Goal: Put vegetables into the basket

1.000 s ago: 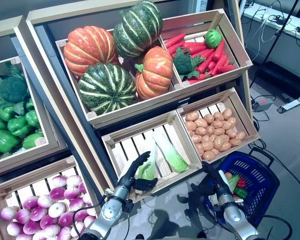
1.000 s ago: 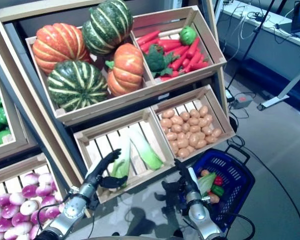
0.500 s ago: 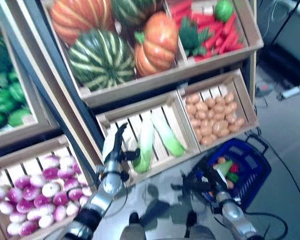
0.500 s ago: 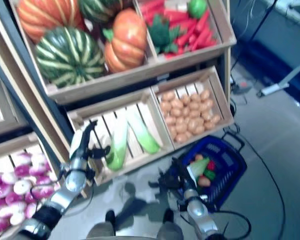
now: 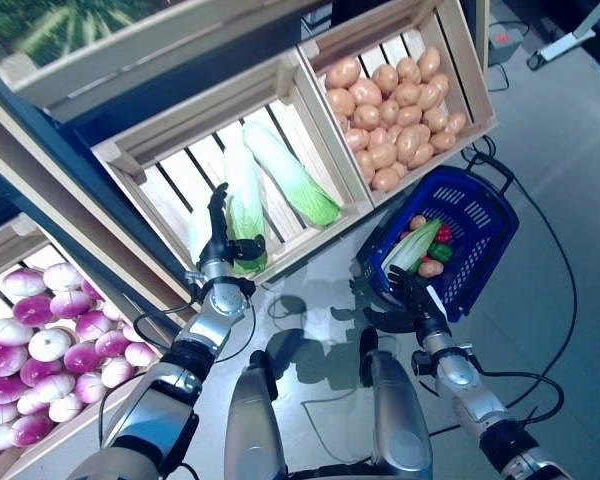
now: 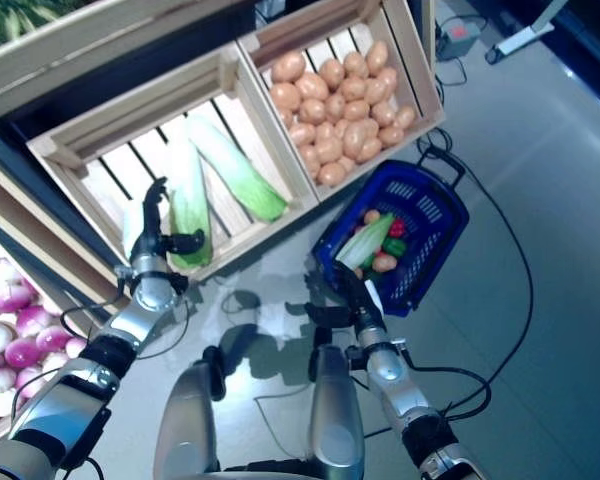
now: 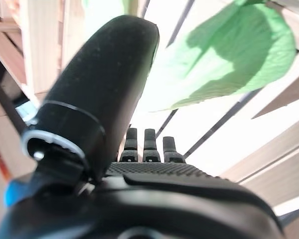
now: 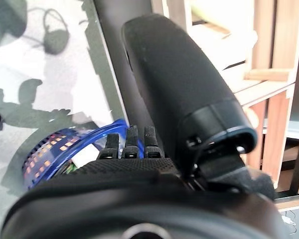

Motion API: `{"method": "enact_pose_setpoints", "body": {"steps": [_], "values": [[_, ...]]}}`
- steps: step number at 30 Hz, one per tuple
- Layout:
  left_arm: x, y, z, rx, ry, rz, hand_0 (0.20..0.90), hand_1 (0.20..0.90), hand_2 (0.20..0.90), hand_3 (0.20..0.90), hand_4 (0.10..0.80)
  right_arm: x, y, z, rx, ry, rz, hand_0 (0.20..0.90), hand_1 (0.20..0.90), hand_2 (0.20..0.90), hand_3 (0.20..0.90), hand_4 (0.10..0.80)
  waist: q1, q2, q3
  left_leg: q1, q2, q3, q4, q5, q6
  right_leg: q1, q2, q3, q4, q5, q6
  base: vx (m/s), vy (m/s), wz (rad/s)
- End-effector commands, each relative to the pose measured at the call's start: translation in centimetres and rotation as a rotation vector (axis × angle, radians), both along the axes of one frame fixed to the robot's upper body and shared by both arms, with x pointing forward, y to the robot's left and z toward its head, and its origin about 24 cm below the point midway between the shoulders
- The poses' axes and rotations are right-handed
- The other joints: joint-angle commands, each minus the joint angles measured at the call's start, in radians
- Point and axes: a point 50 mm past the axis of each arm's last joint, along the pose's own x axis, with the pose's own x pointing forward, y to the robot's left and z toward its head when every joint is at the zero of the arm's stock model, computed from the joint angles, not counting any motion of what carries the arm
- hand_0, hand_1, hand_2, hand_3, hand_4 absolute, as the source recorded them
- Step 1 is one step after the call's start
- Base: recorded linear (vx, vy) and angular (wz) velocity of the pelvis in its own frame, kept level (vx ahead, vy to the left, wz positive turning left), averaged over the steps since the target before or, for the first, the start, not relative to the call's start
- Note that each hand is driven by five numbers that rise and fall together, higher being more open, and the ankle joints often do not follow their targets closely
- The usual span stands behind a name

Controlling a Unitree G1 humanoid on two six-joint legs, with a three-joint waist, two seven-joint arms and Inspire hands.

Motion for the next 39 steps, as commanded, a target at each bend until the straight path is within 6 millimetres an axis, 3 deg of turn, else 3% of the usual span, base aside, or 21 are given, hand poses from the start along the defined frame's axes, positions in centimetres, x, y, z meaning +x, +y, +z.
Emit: {"method": "enact_pose_setpoints", "body": {"steps": [1,5,8,10,19,22,25,30,36,39], "values": [[1.0,1.2,4.8,-0.053,-0.234,0.113,0.9,0.9,0.9,0.9,0.8,0.8,-0.4,3.5,0.04,-0.174,-0.015,0.9,0.9,0.9,0.9,0.8,-0.01,0.015,-0.049,-0.024,0.006,-0.005,0.02,0.017,0.027,0.02,-0.002,0.005,0.177,-0.118,-0.082,0.0,0.0,0.0],[0.8,2.9,5.7,-0.128,-0.303,0.237,0.9,0.9,0.9,0.9,0.8,1.3,-0.6,4.4,0.051,-0.203,-0.038,0.9,0.9,0.9,0.9,0.8,-0.021,0.017,-0.037,-0.08,0.01,-0.008,0.1,-0.018,0.025,-0.043,-0.008,0.014,0.247,-0.143,-0.087,-0.045,0.026,0.01],[1.0,2.6,6.3,-0.198,-0.342,0.241,0.9,0.9,0.9,0.9,0.8,1.6,-0.7,4.8,0.041,-0.219,-0.057,0.9,0.9,0.9,0.9,0.8,-0.027,0.019,-0.029,-0.116,0.015,-0.013,0.151,-0.042,0.021,-0.084,-0.016,0.018,0.29,-0.158,-0.087,-0.025,0.018,0.05],[1.2,2.5,6.5,-0.252,-0.341,0.213,0.9,0.9,0.9,0.9,0.8,1.7,-0.9,4.8,0.035,-0.22,-0.075,0.9,0.9,0.9,0.9,0.8,-0.028,0.019,-0.025,-0.132,0.016,-0.02,0.195,-0.083,0.013,-0.104,-0.02,0.024,0.33,-0.19,-0.081,0.054,0.006,0.01],[2.9,3.1,8.3,-0.487,-0.255,0.029,0.9,0.9,0.9,0.9,0.8,2.8,-2.8,6.1,0.01,-0.221,-0.157,0.9,0.9,0.9,0.9,0.8,-0.051,0.015,-0.01,-0.263,0.029,-0.041,0.309,-0.116,0.013,-0.241,-0.015,0.04,0.417,-0.199,-0.074,-0.038,0.004,0.02],[3.4,3.7,8.9,-0.457,-0.208,-0.017,0.9,0.9,0.9,0.9,0.8,2.9,-3.7,6.6,-0.006,-0.224,-0.167,0.9,0.9,0.9,0.9,0.8,-0.062,0.013,-0.008,-0.289,0.037,-0.043,0.332,-0.121,0.014,-0.269,-0.009,0.046,0.432,-0.199,-0.074,-0.022,0.016,-0.05],[3.7,5.1,11.2,-0.391,-0.196,-0.107,0.9,0.9,0.9,0.9,0.8,2.8,-5.3,7.1,-0.015,-0.215,-0.171,0.9,0.9,0.9,0.9,0.8,-0.083,0.013,-0.004,-0.325,0.055,-0.039,0.36,-0.128,0.019,-0.305,0.0,0.053,0.449,-0.198,-0.075,-0.035,0.041,-0.15],[3.7,5.7,11.6,-0.316,-0.134,-0.149,0.9,0.9,0.9,0.9,0.8,2.2,-6.4,6.4,-0.054,-0.194,-0.132,0.9,0.9,0.9,0.9,0.8,-0.103,0.016,-0.002,-0.321,0.072,-0.021,0.364,-0.135,0.022,-0.308,0.008,0.063,0.447,-0.198,-0.077,0.012,0.035,-0.2],[3.6,7.9,10.8,-0.239,-0.003,0.002,0.9,0.9,0.9,0.9,0.8,2.4,-7.0,6.9,-0.049,-0.199,-0.128,0.9,0.9,0.9,0.9,0.8,-0.121,0.016,0.004,-0.33,0.082,-0.008,0.384,-0.144,0.021,-0.318,0.009,0.072,0.452,-0.2,-0.082,0.018,0.015,0.0],[3.1,9.7,10.2,-0.167,0.085,0.176,0.9,0.9,0.9,0.9,0.8,2.7,-7.2,7.7,-0.03,-0.238,-0.164,0.9,0.9,0.9,0.9,0.8,-0.128,0.011,0.015,-0.356,0.086,-0.013,0.412,-0.15,0.023,-0.34,0.007,0.071,0.472,-0.202,-0.082,-0.013,0.001,0.0]]}}
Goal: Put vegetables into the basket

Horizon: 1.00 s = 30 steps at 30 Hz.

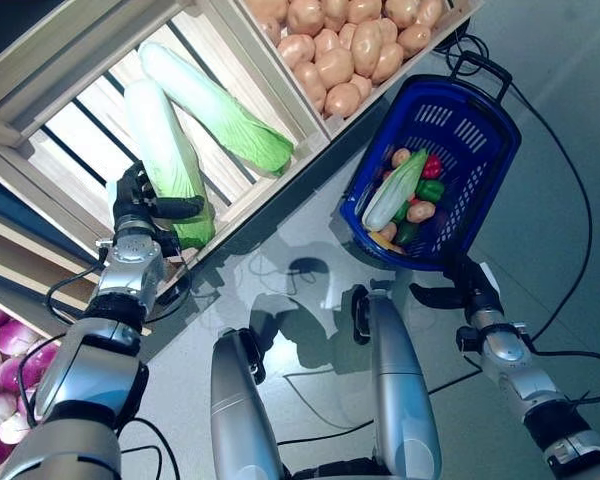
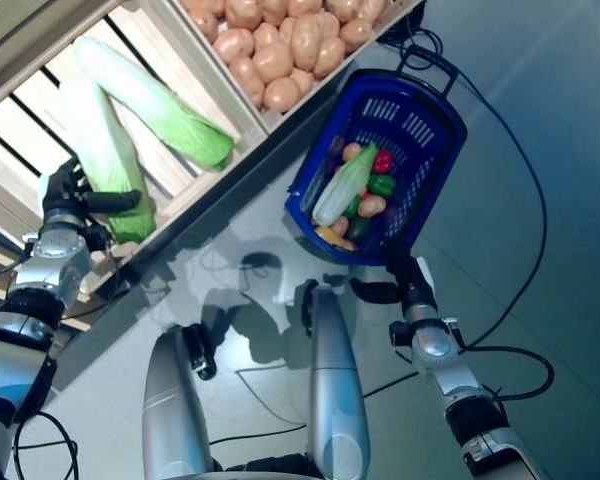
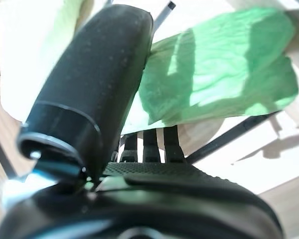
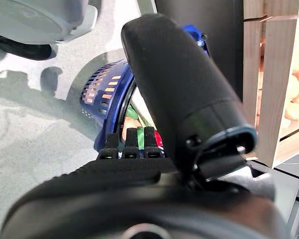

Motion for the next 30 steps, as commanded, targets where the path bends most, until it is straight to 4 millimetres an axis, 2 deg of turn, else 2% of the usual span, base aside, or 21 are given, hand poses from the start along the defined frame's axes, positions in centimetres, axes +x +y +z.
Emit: {"method": "enact_pose_setpoints", "body": {"steps": [1,6,10,13,14,16,23,30], "values": [[1.1,0.5,3.6,0.138,0.063,0.102,0.9,0.9,0.9,0.9,0.8,1.0,-1.0,4.5,0.042,-0.223,-0.028,0.9,0.9,0.9,0.9,0.8,-0.05,-0.013,-0.002,-0.04,0.017,0.06,0.057,-0.032,0.086,0.057,-0.039,0.023,0.016,-0.031,-0.024,-0.053,-0.011,-0.05],[0.8,1.5,3.7,0.127,0.106,0.17,0.9,0.9,0.9,0.9,0.8,0.6,-2.6,5.9,0.048,-0.291,-0.139,0.9,0.9,0.9,0.9,0.8,-0.063,-0.026,-0.001,-0.123,0.025,0.039,0.111,-0.043,0.088,-0.021,-0.041,0.025,0.054,-0.028,-0.021,-0.058,-0.025,-0.08],[0.6,2.1,4.4,0.092,0.085,0.192,0.9,0.9,0.9,0.9,0.8,0.1,-3.9,6.2,0.063,-0.318,-0.2,0.9,0.9,0.9,0.9,0.8,-0.065,-0.033,-0.001,-0.188,0.029,0.018,0.155,-0.055,0.098,-0.089,-0.04,0.024,0.089,-0.027,-0.018,-0.071,-0.019,0.17],[0.4,2.5,4.1,0.039,0.073,0.211,0.9,0.9,0.9,0.9,0.8,-0.2,-4.5,6.3,0.072,-0.339,-0.208,0.9,0.9,0.9,0.9,0.8,-0.064,-0.038,-0.001,-0.218,0.029,0.01,0.179,-0.063,0.106,-0.115,-0.037,0.018,0.107,-0.03,-0.019,-0.049,-0.012,0.06],[0.3,2.6,4.0,0.034,0.072,0.217,0.829,0.829,0.829,0.829,0.753,-0.3,-4.5,6.2,0.071,-0.341,-0.206,0.9,0.9,0.9,0.9,0.8,-0.064,-0.039,-0.001,-0.218,0.029,0.009,0.181,-0.065,0.107,-0.114,-0.036,0.017,0.107,-0.031,-0.019,-0.036,-0.014,-0.43],[0.1,3.0,3.9,0.051,0.066,0.236,0.3,0.3,0.3,0.3,0.4,-0.2,-4.5,6.2,0.065,-0.349,-0.195,0.9,0.9,0.9,0.9,0.8,-0.061,-0.039,-0.001,-0.216,0.028,0.007,0.183,-0.066,0.108,-0.111,-0.034,0.015,0.108,-0.033,-0.021,-0.021,-0.026,-0.21],[-0.1,3.1,3.7,0.051,0.021,0.218,0.3,0.3,0.3,0.3,0.4,0.3,-3.7,6.5,0.043,-0.358,-0.139,0.9,0.9,0.9,0.9,0.8,-0.053,-0.032,-0.002,-0.147,0.034,0.019,0.144,-0.056,0.101,-0.039,-0.035,0.011,0.076,-0.035,-0.024,0.003,-0.02,-0.31],[-0.3,2.9,3.1,0.015,-0.034,0.17,0.3,0.3,0.3,0.3,0.4,0.3,-3.3,5.9,0.022,-0.329,-0.12,0.9,0.9,0.9,0.9,0.8,-0.048,-0.015,-0.038,-0.022,0.039,0.056,0.036,-0.027,0.087,0.075,-0.041,0.009,-0.005,-0.028,-0.022,0.019,-0.012,0.1]]}}
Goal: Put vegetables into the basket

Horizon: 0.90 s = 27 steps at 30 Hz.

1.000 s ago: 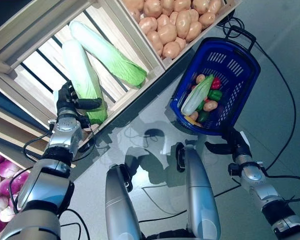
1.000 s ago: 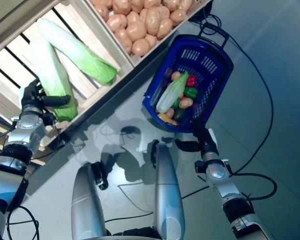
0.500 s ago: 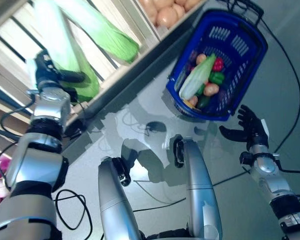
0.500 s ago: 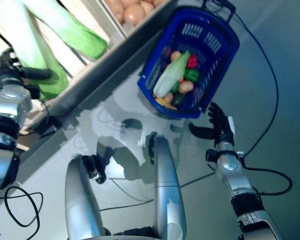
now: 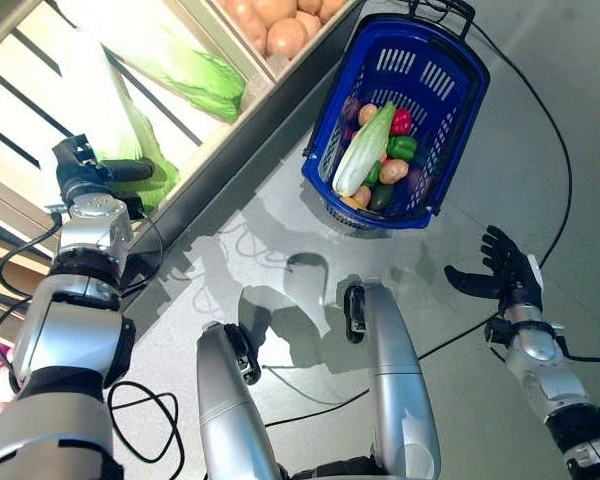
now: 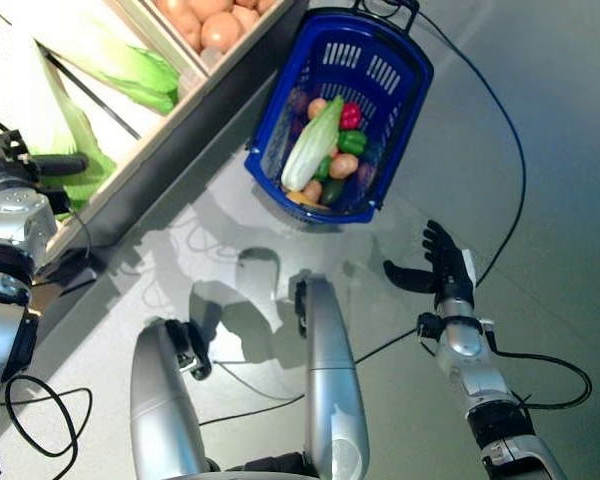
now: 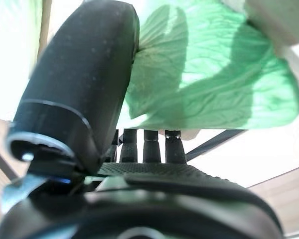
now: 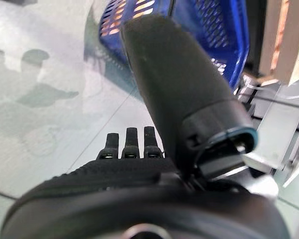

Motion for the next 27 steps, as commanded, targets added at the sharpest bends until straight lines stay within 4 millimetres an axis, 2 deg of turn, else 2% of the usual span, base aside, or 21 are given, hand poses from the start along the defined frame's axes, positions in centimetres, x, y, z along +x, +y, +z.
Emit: {"method": "enact_pose_setpoints", "body": {"steps": [1,7,9,12,13,14,16,19,20,27], "values": [[-0.4,0.1,-1.3,0.031,-0.009,-0.036,0.3,0.3,0.3,0.3,0.4,0.9,0.3,3.8,-0.039,-0.207,0.037,0.9,0.9,0.9,0.9,0.8,-0.017,-0.005,-0.045,0.077,0.017,0.065,-0.112,0.057,0.065,0.15,-0.034,0.032,-0.162,0.066,0.011,0.039,-0.01,0.02],[-1.3,0.2,-3.3,0.006,-0.029,-0.055,0.3,0.3,0.3,0.3,0.4,0.3,0.8,2.3,-0.018,-0.175,0.054,0.9,0.9,0.9,0.9,0.8,-0.008,0.01,-0.1,0.222,0.007,0.098,-0.249,0.095,0.059,0.275,-0.044,0.027,-0.256,0.081,0.013,0.068,-0.012,0.0],[-2.0,-0.1,-4.8,-0.013,-0.052,-0.052,0.3,0.3,0.3,0.3,0.4,-0.1,1.6,1.2,-0.013,-0.152,0.071,0.9,0.9,0.9,0.9,0.8,0.004,0.021,-0.14,0.319,-0.004,0.114,-0.34,0.122,0.058,0.365,-0.053,0.018,-0.318,0.091,0.012,0.124,-0.009,0.06],[-2.5,-0.4,-6.0,-0.039,-0.084,-0.055,0.3,0.3,0.3,0.3,0.4,-0.5,2.2,0.3,0.003,-0.135,0.074,0.9,0.9,0.9,0.9,0.8,0.016,0.028,-0.172,0.394,-0.015,0.122,-0.415,0.144,0.058,0.44,-0.058,0.008,-0.376,0.099,0.012,0.076,-0.031,0.05],[-2.6,-0.6,-6.2,-0.049,-0.101,-0.054,0.3,0.3,0.3,0.3,0.4,-0.7,2.5,0.0,0.012,-0.133,0.072,0.9,0.9,0.9,0.9,0.8,0.02,0.029,-0.185,0.408,-0.018,0.128,-0.456,0.181,0.065,0.454,-0.057,0.001,-0.413,0.13,0.005,0.026,-0.046,0.02],[-2.8,-0.9,-6.7,-0.059,-0.107,-0.057,0.3,0.3,0.3,0.3,0.4,-0.8,2.7,-0.4,0.02,-0.126,0.072,0.9,0.9,0.9,0.9,0.8,0.025,0.031,-0.194,0.431,-0.022,0.128,-0.479,0.188,0.065,0.477,-0.058,-0.003,-0.431,0.133,0.006,0.038,-0.051,0.14],[-3.5,-2.0,-8.7,-0.085,-0.116,-0.087,0.3,0.3,0.3,0.3,0.4,-1.5,3.6,-1.8,0.072,-0.106,0.068,0.9,0.9,0.9,0.9,0.8,0.042,0.035,-0.231,0.512,-0.037,0.127,-0.566,0.217,0.064,0.564,-0.059,-0.017,-0.507,0.148,0.009,0.153,-0.048,0.18],[-4.4,-3.4,-10.4,-0.088,-0.118,-0.122,0.3,0.3,0.3,0.3,0.4,-2.3,4.4,-3.0,0.121,-0.089,0.056,0.9,0.9,0.9,0.9,0.8,0.056,0.043,-0.267,0.594,-0.051,0.137,-0.66,0.254,0.06,0.65,-0.047,-0.037,-0.594,0.168,0.012,0.163,-0.04,-0.04],[-4.9,-4.5,-11.5,-0.099,-0.118,-0.148,0.3,0.3,0.3,0.3,0.4,-2.7,5.1,-3.4,0.125,-0.083,0.057,0.9,0.9,0.9,0.9,0.8,0.066,0.049,-0.29,0.647,-0.063,0.144,-0.722,0.28,0.056,0.709,-0.043,-0.055,-0.66,0.186,0.016,0.191,-0.045,0.01],[-6.6,-8.2,-14.2,-0.13,-0.128,-0.245,0.3,0.3,0.3,0.3,0.4,-3.1,7.0,-3.9,0.189,-0.061,0.053,0.9,0.9,0.9,0.9,0.8,0.1,0.068,-0.375,0.84,-0.112,0.151,-0.994,0.387,0.048,0.929,-0.009,-0.107,-0.945,0.263,0.032,0.164,-0.022,0.04]]}}
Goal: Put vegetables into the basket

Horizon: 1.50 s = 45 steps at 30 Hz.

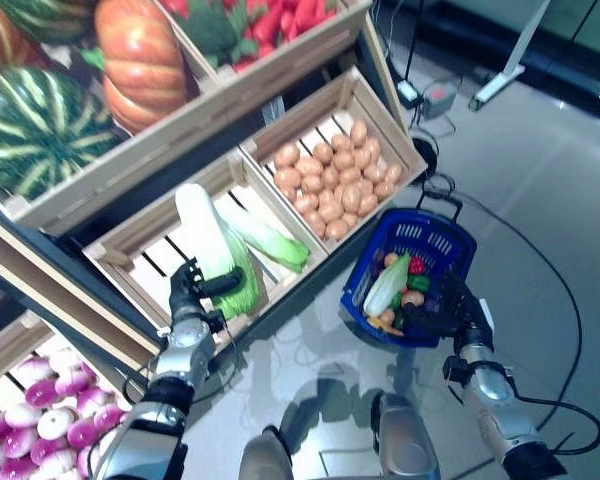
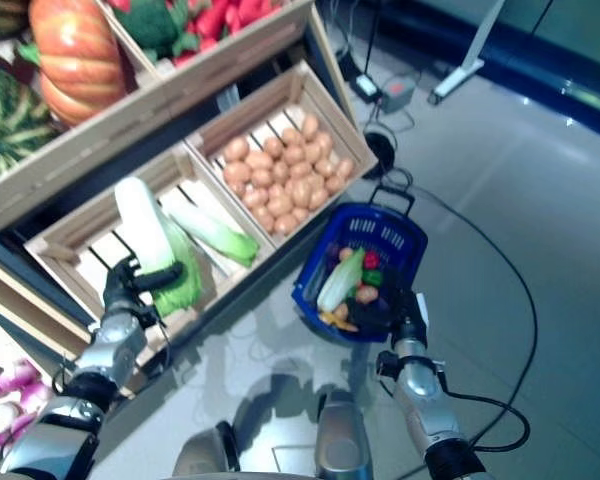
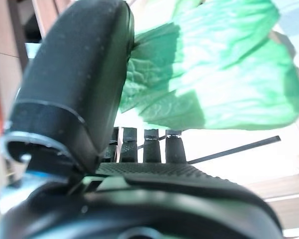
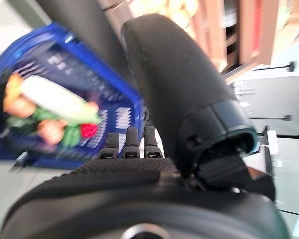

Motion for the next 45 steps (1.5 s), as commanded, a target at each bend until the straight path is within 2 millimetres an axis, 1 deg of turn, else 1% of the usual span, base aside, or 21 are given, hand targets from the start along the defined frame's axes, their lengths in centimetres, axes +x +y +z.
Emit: {"method": "enact_pose_setpoints", "body": {"steps": [1,5,8,9,11,14,16,17,19,23,25,27,28,30,33,34,35,38,41,45], "values": [[0.9,0.6,4.5,0.141,-0.27,-0.03,0.3,0.3,0.3,0.3,0.4,0.8,1.2,2.6,0.004,-0.179,-0.007,0.9,0.9,0.9,0.9,0.8,0.024,-0.021,-0.147,-0.003,-0.062,0.011,-0.113,0.13,0.094,0.167,-0.014,0.007,-0.296,0.176,0.001,0.148,-0.011,0.06],[0.3,-0.7,4.7,0.136,-0.313,-0.08,0.3,0.3,0.3,0.3,0.4,0.9,2.5,3.2,0.06,-0.206,0.045,0.9,0.9,0.9,0.9,0.8,0.035,-0.016,-0.176,0.075,-0.078,0.0,-0.25,0.183,0.088,0.248,0.002,-0.003,-0.421,0.231,0.016,0.101,-0.008,0.09],[0.2,-1.2,4.9,0.131,-0.331,-0.101,0.3,0.3,0.3,0.3,0.4,0.9,2.9,3.6,0.085,-0.226,0.068,0.9,0.9,0.9,0.9,0.8,0.039,-0.016,-0.184,0.096,-0.082,-0.003,-0.288,0.196,0.087,0.27,0.004,-0.006,-0.457,0.25,0.02,0.052,-0.018,-0.02],[0.1,-1.8,5.3,0.136,-0.353,-0.134,0.3,0.3,0.3,0.3,0.4,0.8,3.5,3.9,0.131,-0.25,0.103,0.9,0.9,0.9,0.9,0.8,0.047,-0.016,-0.194,0.114,-0.086,-0.002,-0.323,0.205,0.085,0.289,0.007,-0.017,-0.491,0.266,0.024,0.037,-0.032,0.04],[0.0,-2.2,5.5,0.151,-0.366,-0.162,0.3,0.3,0.3,0.3,0.4,0.8,3.8,4.0,0.168,-0.254,0.117,0.9,0.9,0.9,0.9,0.8,0.052,-0.016,-0.198,0.125,-0.09,-0.005,-0.349,0.212,0.085,0.301,0.01,-0.021,-0.515,0.277,0.026,0.037,-0.037,0.12],[-0.2,-3.5,6.4,0.223,-0.4,-0.291,0.3,0.3,0.3,0.3,0.4,0.7,5.0,4.3,0.275,-0.258,0.234,0.9,0.9,0.9,0.9,0.8,0.069,-0.02,-0.212,0.145,-0.104,-0.017,-0.404,0.221,0.086,0.331,0.017,-0.041,-0.578,0.306,0.032,0.025,-0.049,0.12],[-0.3,-3.9,6.7,0.252,-0.406,-0.326,0.3,0.3,0.3,0.3,0.4,0.7,5.3,4.6,0.314,-0.276,0.284,0.9,0.9,0.9,0.9,0.8,0.075,-0.023,-0.216,0.142,-0.108,-0.023,-0.407,0.22,0.086,0.336,0.019,-0.047,-0.593,0.313,0.033,0.001,-0.044,0.17],[-0.3,-4.2,6.9,0.284,-0.408,-0.364,0.3,0.3,0.3,0.3,0.4,0.7,5.7,4.9,0.357,-0.3,0.344,0.9,0.9,0.9,0.9,0.8,0.081,-0.026,-0.218,0.141,-0.11,-0.026,-0.407,0.216,0.086,0.34,0.02,-0.054,-0.603,0.318,0.035,0.0,-0.054,0.2],[-0.3,-4.8,7.1,0.335,-0.405,-0.433,0.3,0.3,0.3,0.3,0.4,0.8,6.2,5.6,0.411,-0.341,0.417,0.9,0.9,0.9,0.9,0.8,0.091,-0.032,-0.222,0.143,-0.113,-0.029,-0.407,0.212,0.088,0.347,0.02,-0.063,-0.61,0.321,0.035,0.013,-0.053,0.09],[-0.4,-5.6,7.0,0.355,-0.385,-0.535,0.3,0.3,0.3,0.3,0.4,1.4,6.3,7.1,0.486,-0.427,0.502,0.9,0.9,0.9,0.9,0.8,0.108,-0.041,-0.227,0.152,-0.114,-0.029,-0.407,0.203,0.089,0.36,0.023,-0.074,-0.616,0.321,0.034,0.03,-0.038,0.16],[-0.3,-6.1,6.9,0.353,-0.376,-0.569,0.3,0.3,0.3,0.3,0.4,1.8,6.4,8.0,0.5,-0.465,0.524,0.9,0.9,0.9,0.9,0.8,0.115,-0.045,-0.23,0.156,-0.116,-0.034,-0.407,0.199,0.09,0.366,0.025,-0.078,-0.621,0.322,0.034,0.026,-0.03,0.06],[-0.2,-6.9,7.1,0.367,-0.387,-0.625,0.3,0.3,0.3,0.3,0.4,2.6,6.5,9.5,0.536,-0.516,0.558,0.9,0.9,0.9,0.9,0.8,0.124,-0.053,-0.233,0.162,-0.117,-0.038,-0.407,0.193,0.091,0.375,0.026,-0.084,-0.627,0.324,0.034,0.027,-0.034,0.09],[-0.2,-6.9,7.1,0.368,-0.387,-0.627,0.3,0.3,0.3,0.3,0.4,2.6,6.5,9.5,0.537,-0.518,0.559,0.9,0.9,0.9,0.9,0.8,0.124,-0.053,-0.232,0.163,-0.117,-0.038,-0.407,0.192,0.091,0.376,0.026,-0.084,-0.628,0.324,0.034,0.024,-0.027,0.08],[-0.2,-7.5,7.3,0.388,-0.393,-0.656,0.3,0.3,0.3,0.3,0.4,3.1,6.5,10.2,0.554,-0.54,0.569,0.9,0.9,0.9,0.9,0.8,0.131,-0.056,-0.235,0.164,-0.119,-0.041,-0.407,0.189,0.091,0.38,0.026,-0.087,-0.63,0.324,0.034,0.017,-0.019,0.05],[-0.3,-8.7,7.4,0.464,-0.397,-0.73,0.3,0.3,0.3,0.3,0.4,3.7,6.8,11.9,0.6,-0.606,0.607,0.9,0.9,0.9,0.9,0.8,0.14,-0.062,-0.238,0.169,-0.12,-0.046,-0.407,0.184,0.092,0.386,0.027,-0.09,-0.633,0.324,0.035,0.0,0.0,0.0],[-0.3,-8.7,7.4,0.469,-0.397,-0.734,0.3,0.3,0.3,0.3,0.4,3.7,6.8,12.0,0.603,-0.609,0.608,0.9,0.9,0.9,0.9,0.8,0.14,-0.062,-0.237,0.169,-0.12,-0.046,-0.407,0.183,0.093,0.386,0.027,-0.091,-0.633,0.324,0.035,0.0,0.0,0.0],[-0.3,-8.9,7.4,0.49,-0.392,-0.756,0.3,0.3,0.3,0.3,0.4,3.8,7.0,12.8,0.625,-0.639,0.627,0.9,0.9,0.9,0.9,0.8,0.142,-0.064,-0.239,0.169,-0.121,-0.047,-0.407,0.182,0.093,0.387,0.027,-0.09,-0.633,0.323,0.036,0.0,0.0,0.0],[-0.2,-9.2,7.3,0.53,-0.394,-0.783,0.3,0.3,0.3,0.3,0.4,4.1,7.5,14.1,0.663,-0.684,0.665,0.9,0.9,0.9,0.9,0.8,0.143,-0.066,-0.242,0.172,-0.121,-0.048,-0.407,0.179,0.094,0.389,0.027,-0.089,-0.631,0.322,0.036,0.026,-0.002,0.05],[-0.1,-9.7,7.6,0.582,-0.419,-0.799,0.3,0.3,0.3,0.3,0.4,4.2,8.2,14.4,0.693,-0.671,0.698,0.9,0.9,0.9,0.9,0.8,0.141,-0.067,-0.245,0.175,-0.122,-0.046,-0.407,0.177,0.095,0.39,0.027,-0.086,-0.629,0.32,0.035,0.0,0.0,0.0],[0.0,-10.4,8.1,0.657,-0.461,-0.814,0.3,0.3,0.3,0.3,0.4,4.3,9.0,14.2,0.756,-0.638,0.731,0.9,0.9,0.9,0.9,0.8,0.14,-0.068,-0.246,0.178,-0.123,-0.046,-0.407,0.176,0.096,0.392,0.026,-0.083,-0.63,0.319,0.035,0.0,0.0,0.0]]}}
